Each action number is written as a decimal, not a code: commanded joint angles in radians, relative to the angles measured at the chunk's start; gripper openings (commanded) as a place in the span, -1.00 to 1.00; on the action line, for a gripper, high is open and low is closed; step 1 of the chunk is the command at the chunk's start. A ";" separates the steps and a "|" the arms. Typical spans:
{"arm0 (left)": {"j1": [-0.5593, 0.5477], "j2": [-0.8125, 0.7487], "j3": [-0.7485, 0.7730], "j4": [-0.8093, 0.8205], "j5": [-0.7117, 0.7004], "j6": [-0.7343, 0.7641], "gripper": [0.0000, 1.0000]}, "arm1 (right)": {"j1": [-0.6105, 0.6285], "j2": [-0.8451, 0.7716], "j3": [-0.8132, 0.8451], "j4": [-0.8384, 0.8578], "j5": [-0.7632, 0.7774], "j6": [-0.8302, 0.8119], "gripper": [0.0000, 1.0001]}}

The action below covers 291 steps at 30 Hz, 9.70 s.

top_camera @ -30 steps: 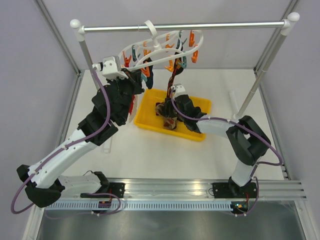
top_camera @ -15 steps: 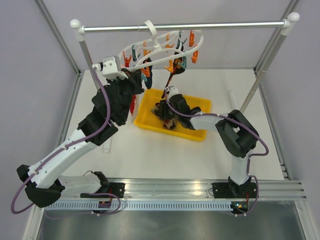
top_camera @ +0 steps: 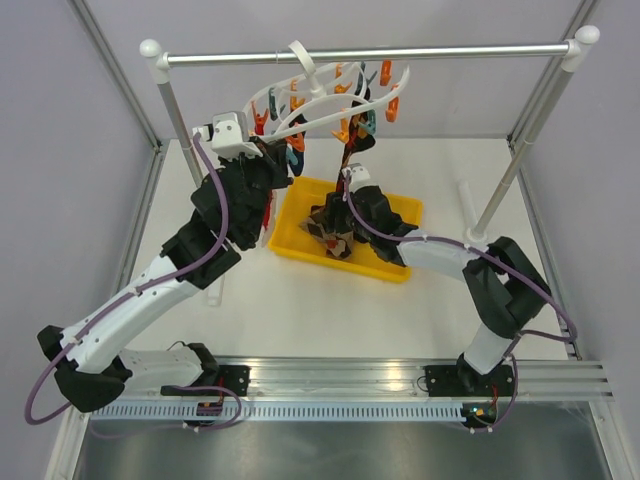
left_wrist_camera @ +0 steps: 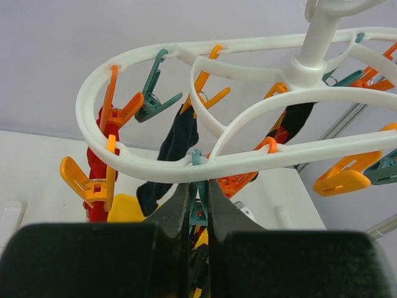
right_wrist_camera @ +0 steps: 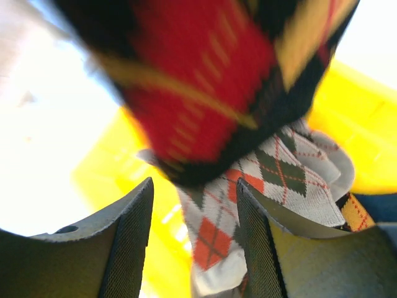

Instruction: Remove the socks clipped to the hanger

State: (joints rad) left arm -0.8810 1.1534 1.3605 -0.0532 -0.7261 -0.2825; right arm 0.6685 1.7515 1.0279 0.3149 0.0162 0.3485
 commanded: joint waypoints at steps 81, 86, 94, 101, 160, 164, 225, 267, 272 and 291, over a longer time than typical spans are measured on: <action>0.002 -0.334 -0.227 0.009 0.415 0.000 0.01 | 0.410 -0.072 0.077 0.196 0.556 -0.278 -0.95; 0.002 -0.353 -0.256 -0.023 0.217 -0.049 -0.12 | 0.410 -0.075 0.078 0.197 0.561 -0.287 -0.95; 0.002 -0.233 -0.233 -0.042 0.034 -0.041 0.00 | 0.410 -0.078 0.081 0.197 0.562 -0.292 -0.95; 0.004 -0.106 -0.155 -0.010 0.021 -0.004 0.04 | 0.410 -0.080 0.084 0.191 0.559 -0.290 -0.94; 0.089 0.031 0.012 0.042 0.034 0.111 -0.78 | 0.255 -0.187 -0.012 0.122 0.486 -0.180 -0.97; 0.089 0.028 0.006 0.044 0.036 0.109 -0.78 | 0.183 -0.218 -0.066 0.096 0.467 -0.119 -0.97; 0.088 0.029 -0.014 0.032 0.077 0.068 -0.78 | 0.028 -0.517 -0.319 0.093 0.283 0.014 0.08; 0.086 0.034 0.002 -0.019 0.140 0.055 -0.79 | 0.267 0.126 0.254 0.227 0.447 -0.194 0.55; 0.088 0.028 0.002 -0.022 0.143 0.055 -0.79 | 0.258 0.146 0.282 0.210 0.461 -0.194 0.21; 0.088 -0.050 -0.054 -0.076 0.195 0.049 0.21 | 0.260 -0.040 0.140 0.156 0.373 -0.203 -0.99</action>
State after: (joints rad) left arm -0.7967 1.1389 1.3167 -0.1108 -0.5613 -0.2226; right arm 0.9310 1.7851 1.1919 0.4660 0.4191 0.1516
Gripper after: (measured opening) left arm 0.592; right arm 0.055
